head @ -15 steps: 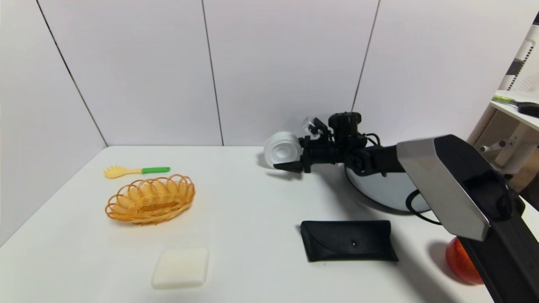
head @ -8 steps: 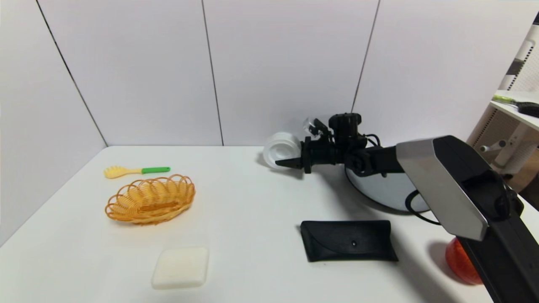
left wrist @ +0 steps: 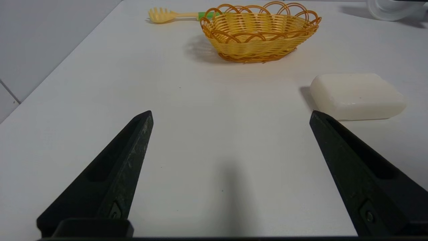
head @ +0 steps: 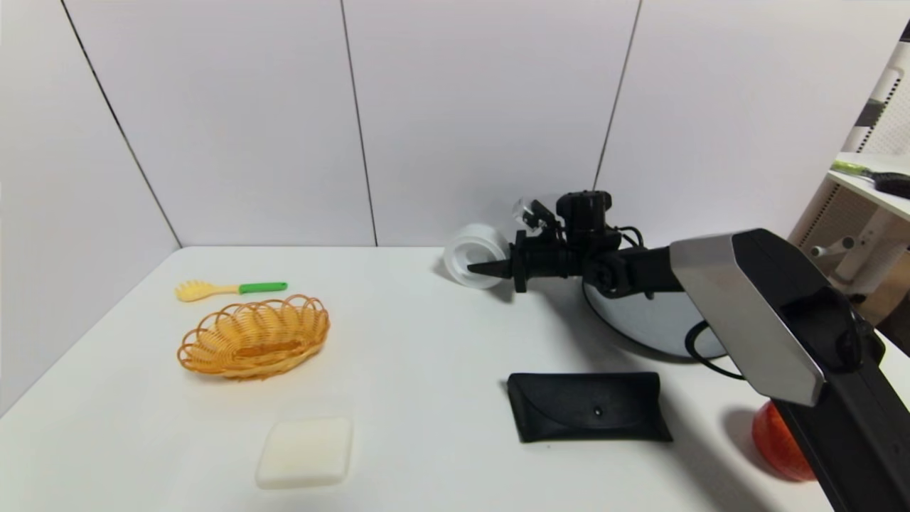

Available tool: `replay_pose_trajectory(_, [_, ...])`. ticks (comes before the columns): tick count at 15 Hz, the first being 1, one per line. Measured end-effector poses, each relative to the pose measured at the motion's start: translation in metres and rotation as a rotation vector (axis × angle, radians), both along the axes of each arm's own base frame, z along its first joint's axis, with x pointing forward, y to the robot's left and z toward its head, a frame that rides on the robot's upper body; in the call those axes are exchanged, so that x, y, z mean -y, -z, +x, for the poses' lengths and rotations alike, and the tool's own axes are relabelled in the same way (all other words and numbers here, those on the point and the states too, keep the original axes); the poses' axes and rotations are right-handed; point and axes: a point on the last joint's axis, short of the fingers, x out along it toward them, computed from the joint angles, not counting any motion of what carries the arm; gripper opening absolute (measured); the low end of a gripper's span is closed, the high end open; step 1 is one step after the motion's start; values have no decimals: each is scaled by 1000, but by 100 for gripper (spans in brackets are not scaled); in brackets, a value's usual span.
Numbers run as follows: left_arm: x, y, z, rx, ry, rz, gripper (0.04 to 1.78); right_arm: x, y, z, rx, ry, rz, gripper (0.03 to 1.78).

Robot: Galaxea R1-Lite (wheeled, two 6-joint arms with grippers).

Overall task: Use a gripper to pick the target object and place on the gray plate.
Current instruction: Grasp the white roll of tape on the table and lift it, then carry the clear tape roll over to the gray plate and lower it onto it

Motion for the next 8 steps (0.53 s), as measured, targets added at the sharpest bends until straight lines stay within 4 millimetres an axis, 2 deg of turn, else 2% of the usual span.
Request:
replay_pose_trajectory(4, [0, 0, 0, 0, 0, 0, 169, 4, -9, -2, -11, 6, 1, 60])
replay_pose_trajectory(8, [0, 0, 0, 0, 0, 0, 169, 22, -50, -10, -27, 46, 37, 60])
